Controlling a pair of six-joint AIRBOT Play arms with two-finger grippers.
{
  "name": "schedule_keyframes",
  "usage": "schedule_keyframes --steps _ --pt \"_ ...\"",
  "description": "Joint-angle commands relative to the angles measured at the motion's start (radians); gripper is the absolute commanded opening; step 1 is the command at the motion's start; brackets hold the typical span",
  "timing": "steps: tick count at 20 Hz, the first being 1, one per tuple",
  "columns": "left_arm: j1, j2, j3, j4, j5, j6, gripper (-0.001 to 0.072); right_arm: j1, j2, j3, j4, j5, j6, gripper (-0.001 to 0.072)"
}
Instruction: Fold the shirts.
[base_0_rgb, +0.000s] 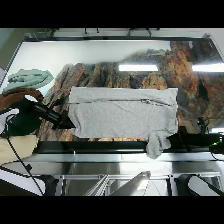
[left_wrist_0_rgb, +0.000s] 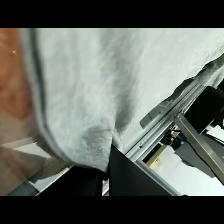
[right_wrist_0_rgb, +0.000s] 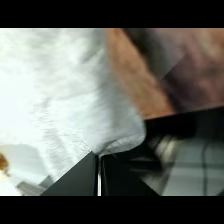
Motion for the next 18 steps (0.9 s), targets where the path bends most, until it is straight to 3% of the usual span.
schedule_keyframes --steps 1,4,6,9,11,14,18 --pt "0.079 0.002 0.001 0.005 -0.072 -0.002 0.0017 -0.095 0.105 0.049 -0.098 0.15 0.112 0.002" --pt "0.145 0.002 0.001 0.003 -0.123 -0.011 0.0017 -0.191 0.261 0.122 -0.216 0.209 0.225 0.0019" --pt "0.162 0.002 0.001 0.003 -0.15 -0.022 0.0017 -0.211 0.304 0.153 -0.19 0.226 0.239 0.002" --pt "0.138 0.018 0.001 -0.025 -0.173 -0.019 0.0017 -0.202 0.302 0.157 -0.013 0.272 0.185 0.002" --pt "0.115 0.054 0.005 -0.121 -0.178 0.016 0.0017 -0.157 0.3 0.158 0.123 0.261 0.149 0.002" --pt "0.064 0.093 0.123 -0.172 -0.187 -0.005 0.0017 -0.074 0.243 0.176 0.248 0.166 0.123 0.002" --pt "-0.012 0.07 0.367 -0.171 -0.158 -0.051 0.0018 0.037 0.025 0.28 0.326 0.051 0.055 0.002"
